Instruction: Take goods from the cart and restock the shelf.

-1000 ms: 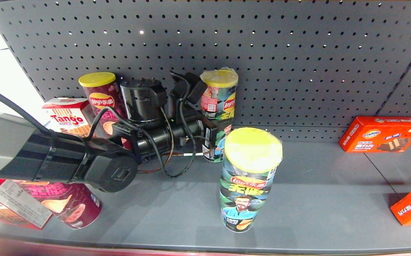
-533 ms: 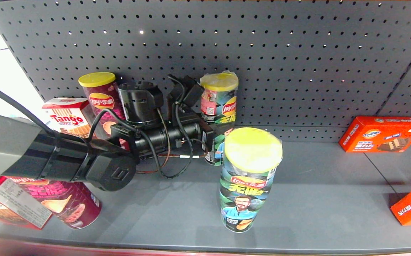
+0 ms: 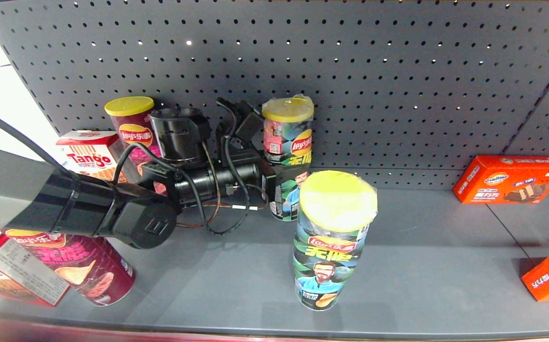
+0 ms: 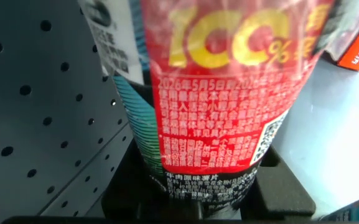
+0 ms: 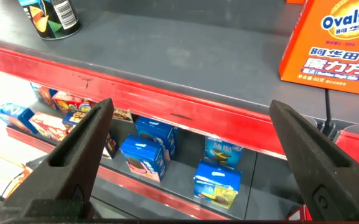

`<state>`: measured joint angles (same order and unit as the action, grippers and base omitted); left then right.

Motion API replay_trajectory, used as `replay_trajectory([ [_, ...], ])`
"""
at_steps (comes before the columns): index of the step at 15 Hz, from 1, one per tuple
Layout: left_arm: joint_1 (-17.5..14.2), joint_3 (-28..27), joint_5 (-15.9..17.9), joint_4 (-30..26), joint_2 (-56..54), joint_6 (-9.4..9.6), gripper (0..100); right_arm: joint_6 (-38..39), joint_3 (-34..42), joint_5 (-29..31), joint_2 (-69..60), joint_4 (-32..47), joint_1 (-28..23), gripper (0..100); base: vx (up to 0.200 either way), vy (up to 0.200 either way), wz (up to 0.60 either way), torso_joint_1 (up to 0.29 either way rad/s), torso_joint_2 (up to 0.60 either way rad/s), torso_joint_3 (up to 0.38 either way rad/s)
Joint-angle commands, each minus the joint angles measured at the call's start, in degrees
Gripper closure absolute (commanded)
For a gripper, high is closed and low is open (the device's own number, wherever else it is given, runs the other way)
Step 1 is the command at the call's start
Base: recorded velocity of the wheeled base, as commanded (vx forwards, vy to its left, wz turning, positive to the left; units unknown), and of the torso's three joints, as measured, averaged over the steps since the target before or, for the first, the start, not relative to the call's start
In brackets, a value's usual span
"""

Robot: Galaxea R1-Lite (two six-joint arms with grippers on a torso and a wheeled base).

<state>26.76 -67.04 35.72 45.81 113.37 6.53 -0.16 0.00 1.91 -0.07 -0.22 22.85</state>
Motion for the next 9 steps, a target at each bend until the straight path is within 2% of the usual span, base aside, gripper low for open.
replay_trajectory([
  [1, -0.1, -0.4, 0.1, 0.1, 0.6, 0.06, 100, 0.0, 0.0, 0.0, 0.1, 0.0, 0.0, 0, 0.0, 0.0, 0.0, 0.0, 0.0, 0.0],
  [9, 0.2, -3.4, 0.1, 0.1, 3.1, 0.23, 100, 0.0, 0.0, 0.0, 0.1, 0.0, 0.0, 0, 0.0, 0.0, 0.0, 0.0, 0.0, 0.0],
])
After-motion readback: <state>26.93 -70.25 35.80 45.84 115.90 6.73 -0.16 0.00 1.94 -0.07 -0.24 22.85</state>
